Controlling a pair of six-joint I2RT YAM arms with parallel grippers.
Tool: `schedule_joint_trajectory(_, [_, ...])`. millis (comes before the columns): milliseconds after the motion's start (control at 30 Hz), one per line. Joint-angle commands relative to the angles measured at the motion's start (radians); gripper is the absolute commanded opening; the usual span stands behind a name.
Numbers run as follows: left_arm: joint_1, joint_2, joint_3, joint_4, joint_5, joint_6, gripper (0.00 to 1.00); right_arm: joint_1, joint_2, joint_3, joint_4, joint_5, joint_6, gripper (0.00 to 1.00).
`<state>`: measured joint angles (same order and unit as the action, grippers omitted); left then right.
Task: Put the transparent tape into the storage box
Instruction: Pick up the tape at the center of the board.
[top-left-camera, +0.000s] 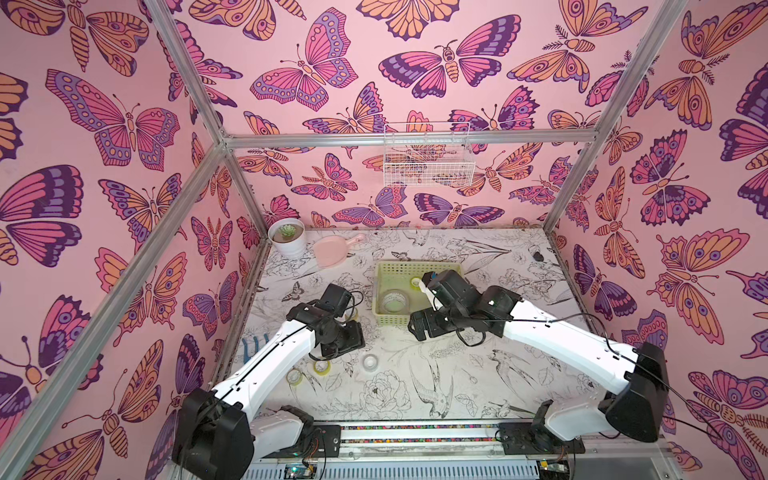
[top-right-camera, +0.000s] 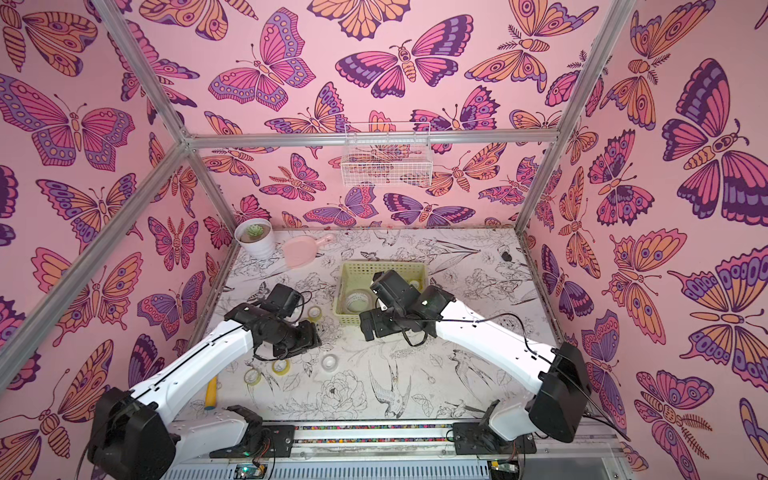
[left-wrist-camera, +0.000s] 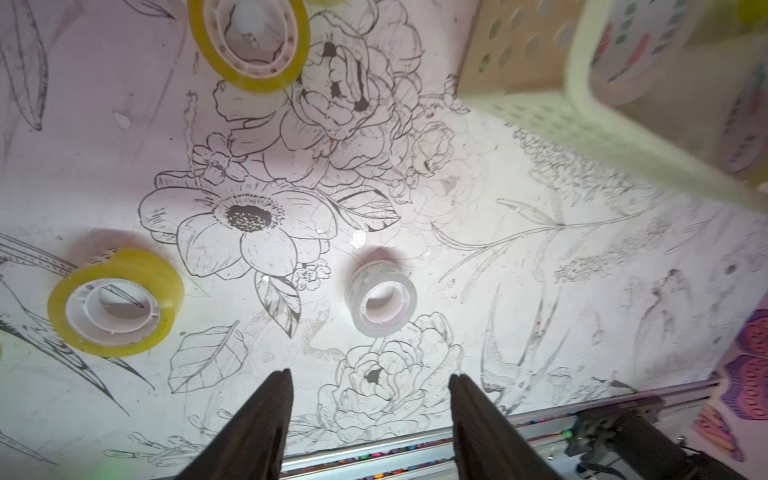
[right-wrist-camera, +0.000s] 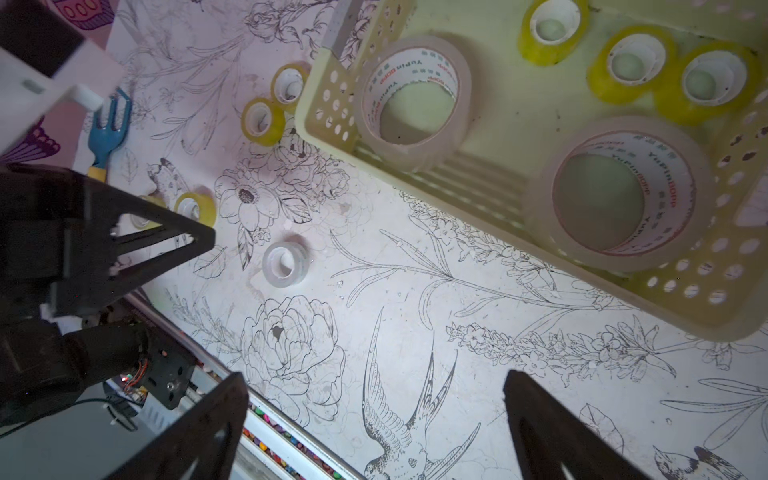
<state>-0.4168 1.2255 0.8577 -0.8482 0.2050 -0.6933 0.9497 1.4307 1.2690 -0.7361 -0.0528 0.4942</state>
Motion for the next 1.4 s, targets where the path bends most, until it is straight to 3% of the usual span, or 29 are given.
schedule_joint_trajectory(0, [-0.03, 0.012, -0.053, 0.033, -0.046, -0.069, 0.61, 0.004, -0.035, -0.018, 0.003, -0.05, -0.06, 0.99])
schedule_joint_trajectory(200, [-0.116, 0.037, -0.101, 0.111, -0.103, -0.155, 0.56, 0.004, -0.092, -0.061, 0.018, -0.064, -0.097, 0.99])
schedule_joint_trajectory(300, [-0.152, 0.119, -0.094, 0.139, -0.134, -0.175, 0.53, 0.004, -0.107, -0.071, 0.013, -0.071, -0.105, 0.99])
schedule_joint_trajectory(367, [-0.155, 0.163, -0.088, 0.154, -0.137, -0.178, 0.47, 0.004, -0.117, -0.077, 0.003, -0.071, -0.111, 0.99])
schedule_joint_trajectory(533, [-0.158, 0.254, -0.071, 0.168, -0.153, -0.17, 0.45, 0.003, -0.147, -0.093, -0.011, -0.038, -0.116, 0.99])
schedule_joint_trajectory(600, [-0.161, 0.27, -0.068, 0.183, -0.139, -0.169, 0.38, 0.003, -0.157, -0.101, -0.009, -0.027, -0.116, 0.99])
schedule_joint_trajectory(900, [-0.213, 0.333, -0.054, 0.207, -0.14, -0.172, 0.37, 0.0, -0.173, -0.115, -0.028, 0.001, -0.112, 0.99])
schedule_joint_trajectory(1033, [-0.229, 0.324, -0.063, 0.205, -0.148, -0.187, 0.29, -0.001, -0.183, -0.129, -0.026, 0.008, -0.103, 0.99])
schedule_joint_trajectory(1100, [-0.231, 0.306, -0.067, 0.204, -0.154, -0.194, 0.11, 0.0, -0.188, -0.135, -0.024, 0.01, -0.097, 0.99])
schedule_joint_trajectory(1167, [-0.231, 0.283, -0.065, 0.2, -0.154, -0.199, 0.02, -0.001, -0.193, -0.139, -0.025, 0.014, -0.094, 0.99])
schedule_joint_trajectory(1367, [-0.231, 0.209, 0.012, 0.097, -0.184, -0.19, 0.0, -0.003, -0.216, -0.155, -0.024, 0.043, -0.083, 0.99])
